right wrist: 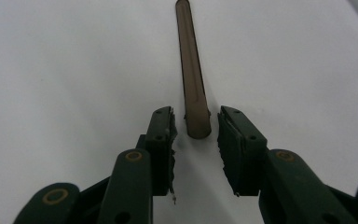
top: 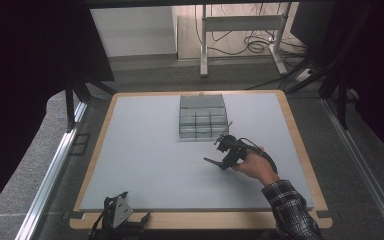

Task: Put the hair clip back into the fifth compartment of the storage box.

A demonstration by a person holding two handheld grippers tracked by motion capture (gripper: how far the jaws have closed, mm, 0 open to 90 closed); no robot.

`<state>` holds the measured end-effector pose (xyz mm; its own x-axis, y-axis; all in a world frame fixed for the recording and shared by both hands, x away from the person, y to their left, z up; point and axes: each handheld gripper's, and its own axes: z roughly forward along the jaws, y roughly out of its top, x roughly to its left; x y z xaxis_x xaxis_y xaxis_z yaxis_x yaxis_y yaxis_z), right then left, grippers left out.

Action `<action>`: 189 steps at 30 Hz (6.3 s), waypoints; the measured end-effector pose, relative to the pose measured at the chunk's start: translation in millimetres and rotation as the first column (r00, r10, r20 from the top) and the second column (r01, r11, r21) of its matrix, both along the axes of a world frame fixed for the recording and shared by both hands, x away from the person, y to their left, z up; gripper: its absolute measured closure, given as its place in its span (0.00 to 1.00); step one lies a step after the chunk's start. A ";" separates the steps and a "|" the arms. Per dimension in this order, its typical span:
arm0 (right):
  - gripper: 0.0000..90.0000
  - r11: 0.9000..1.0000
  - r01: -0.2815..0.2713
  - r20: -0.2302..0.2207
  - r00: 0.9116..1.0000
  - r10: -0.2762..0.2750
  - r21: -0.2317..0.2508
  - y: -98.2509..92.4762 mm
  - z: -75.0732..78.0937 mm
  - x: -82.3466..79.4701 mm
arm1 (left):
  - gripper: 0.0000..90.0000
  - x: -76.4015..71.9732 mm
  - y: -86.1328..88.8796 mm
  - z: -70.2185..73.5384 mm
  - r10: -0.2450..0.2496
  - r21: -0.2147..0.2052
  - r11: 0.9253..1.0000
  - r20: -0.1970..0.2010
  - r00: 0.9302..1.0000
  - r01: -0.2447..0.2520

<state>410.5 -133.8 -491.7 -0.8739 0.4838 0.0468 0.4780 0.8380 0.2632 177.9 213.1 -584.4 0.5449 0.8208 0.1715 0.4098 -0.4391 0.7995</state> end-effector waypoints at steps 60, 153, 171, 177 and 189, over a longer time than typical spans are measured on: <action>0.85 0.988 0.087 0.115 0.988 -0.101 0.126 -5.1 40.4 12.8 | 0.00 0.0 0.1 -0.1 -0.001 -0.001 1.000 0.001 1.000 0.001; 0.85 0.932 0.239 0.228 0.925 -0.303 0.271 38.9 18.7 86.4 | 0.00 -0.1 0.3 -0.3 -0.003 -0.003 1.000 0.003 1.000 0.003; 0.84 0.937 0.249 0.223 0.926 -0.304 0.246 44.5 4.4 93.5 | 0.00 -0.1 0.5 -0.4 -0.004 -0.004 1.000 0.004 1.000 0.004; 0.84 0.938 0.244 0.224 0.927 -0.300 0.245 45.3 0.8 94.2 | 0.00 -0.2 0.6 -0.5 -0.004 -0.004 1.000 0.004 1.000 0.005; 0.80 0.933 0.251 0.230 0.922 -0.311 0.257 44.0 3.5 93.7 | 0.00 -0.2 0.6 -0.5 -0.004 -0.004 1.000 0.004 1.000 0.004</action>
